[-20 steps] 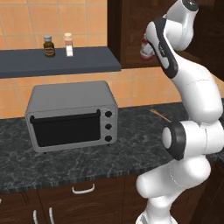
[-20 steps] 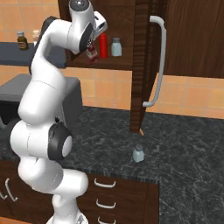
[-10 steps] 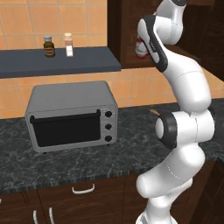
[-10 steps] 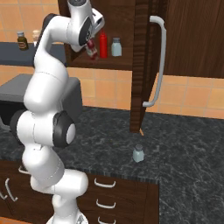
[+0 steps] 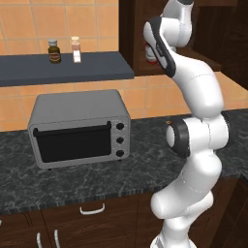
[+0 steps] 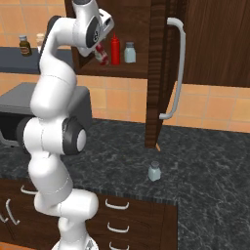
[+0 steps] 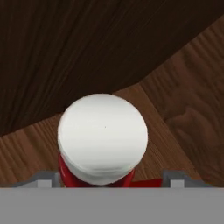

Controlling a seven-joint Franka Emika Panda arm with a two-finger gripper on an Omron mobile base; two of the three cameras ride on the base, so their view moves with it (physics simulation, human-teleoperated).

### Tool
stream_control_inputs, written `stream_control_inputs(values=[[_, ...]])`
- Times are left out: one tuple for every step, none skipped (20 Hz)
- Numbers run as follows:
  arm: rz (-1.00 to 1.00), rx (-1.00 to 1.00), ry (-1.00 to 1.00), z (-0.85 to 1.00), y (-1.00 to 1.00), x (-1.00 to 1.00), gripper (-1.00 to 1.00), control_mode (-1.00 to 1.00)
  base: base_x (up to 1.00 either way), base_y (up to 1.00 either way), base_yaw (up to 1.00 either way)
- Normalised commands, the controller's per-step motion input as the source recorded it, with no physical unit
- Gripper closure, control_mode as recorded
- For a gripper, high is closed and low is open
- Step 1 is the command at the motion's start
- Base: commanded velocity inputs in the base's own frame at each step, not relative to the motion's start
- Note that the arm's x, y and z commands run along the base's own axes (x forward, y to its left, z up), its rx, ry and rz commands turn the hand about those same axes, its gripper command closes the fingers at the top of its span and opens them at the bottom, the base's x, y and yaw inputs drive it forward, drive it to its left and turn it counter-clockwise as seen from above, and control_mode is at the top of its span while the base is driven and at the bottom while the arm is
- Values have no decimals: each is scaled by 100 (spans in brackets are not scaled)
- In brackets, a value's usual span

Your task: Put the shaker and condiment bottle from the counter next to their counterparts in the cabinet.

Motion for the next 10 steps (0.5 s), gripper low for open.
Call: stream_control_inputs(values=[[0,0,1,-9,-1,21,-100,-100,0,0,0],[0,0,0,-6,0,12,-100,-100,0,0,0],[0,0,0,-6,0,1,-100,-100,0,0,0],[1,0,0,-3,0,0,-100,-100,0,0,0],[1,0,0,-3,0,0,-100,-100,0,0,0],[1,0,0,-1,0,0,-100,-100,0,0,0],[0,0,0,-1,0,0,-100,-100,0,0,0],[0,0,0,0,0,4,-100,-100,0,0,0],[0,0,0,0,0,6,-100,-100,0,0,0],[0,0,0,0,-1,12,-100,-100,0,0,0]])
